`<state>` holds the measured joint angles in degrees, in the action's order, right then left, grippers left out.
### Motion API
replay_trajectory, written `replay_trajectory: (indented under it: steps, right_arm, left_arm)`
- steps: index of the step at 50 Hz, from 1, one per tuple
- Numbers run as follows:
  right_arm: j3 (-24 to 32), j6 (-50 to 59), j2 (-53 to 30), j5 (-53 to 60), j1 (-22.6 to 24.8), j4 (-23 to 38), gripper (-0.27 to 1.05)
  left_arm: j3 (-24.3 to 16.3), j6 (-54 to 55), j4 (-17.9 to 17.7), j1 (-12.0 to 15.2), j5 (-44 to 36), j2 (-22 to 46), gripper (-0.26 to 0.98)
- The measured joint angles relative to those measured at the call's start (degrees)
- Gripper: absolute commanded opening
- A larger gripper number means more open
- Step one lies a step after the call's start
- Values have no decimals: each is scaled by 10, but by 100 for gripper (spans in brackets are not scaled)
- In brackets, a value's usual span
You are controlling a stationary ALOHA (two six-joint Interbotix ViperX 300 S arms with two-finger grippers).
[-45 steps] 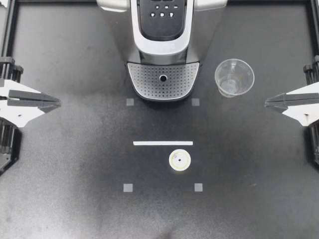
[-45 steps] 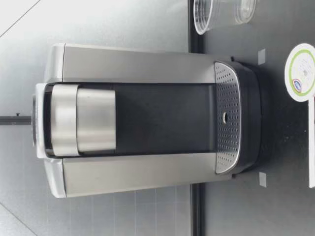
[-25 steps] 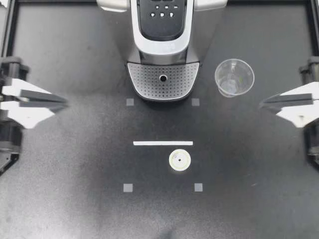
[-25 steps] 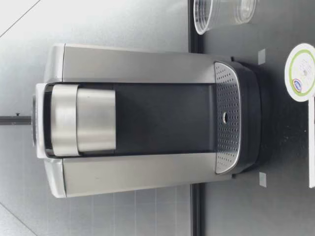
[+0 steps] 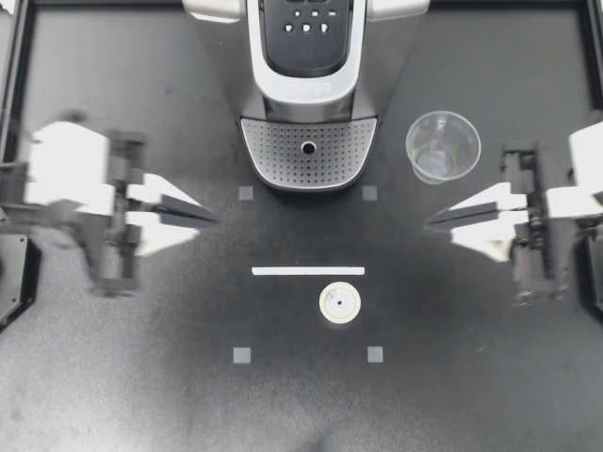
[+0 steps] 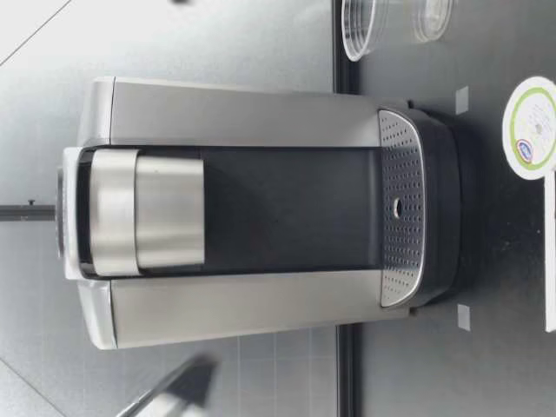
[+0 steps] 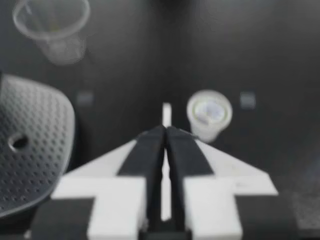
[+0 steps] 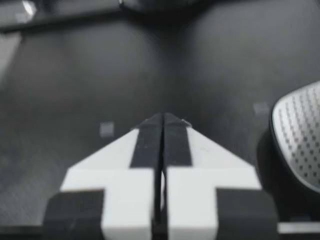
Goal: Place the coffee capsule inside the capsule container, then place the cup onto the center of the cup tray, then push the 'Hot Water' and 'Travel Mug' buttons.
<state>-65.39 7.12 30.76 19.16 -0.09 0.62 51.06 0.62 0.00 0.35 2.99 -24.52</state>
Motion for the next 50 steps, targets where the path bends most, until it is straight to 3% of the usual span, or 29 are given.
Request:
replay_trajectory:
  steps: [10, 16, 31, 50]
  right_arm:
    - [18, 0, -76, -7, 20, 12, 8]
    - [28, 1, -114, -11, 25, 12, 8]
    - [48, 11, -183, -33, 26, 12, 8]
    - [63, 11, -237, -33, 65, 12, 8]
  left_arm:
    - [-35, -4, 1, -30, 11, 90, 14]
    - [-54, -4, 0, -36, 12, 126, 23]
    - [-98, 0, 0, -37, 16, 185, 81]
    - [-147, -5, 1, -48, 16, 281, 79]
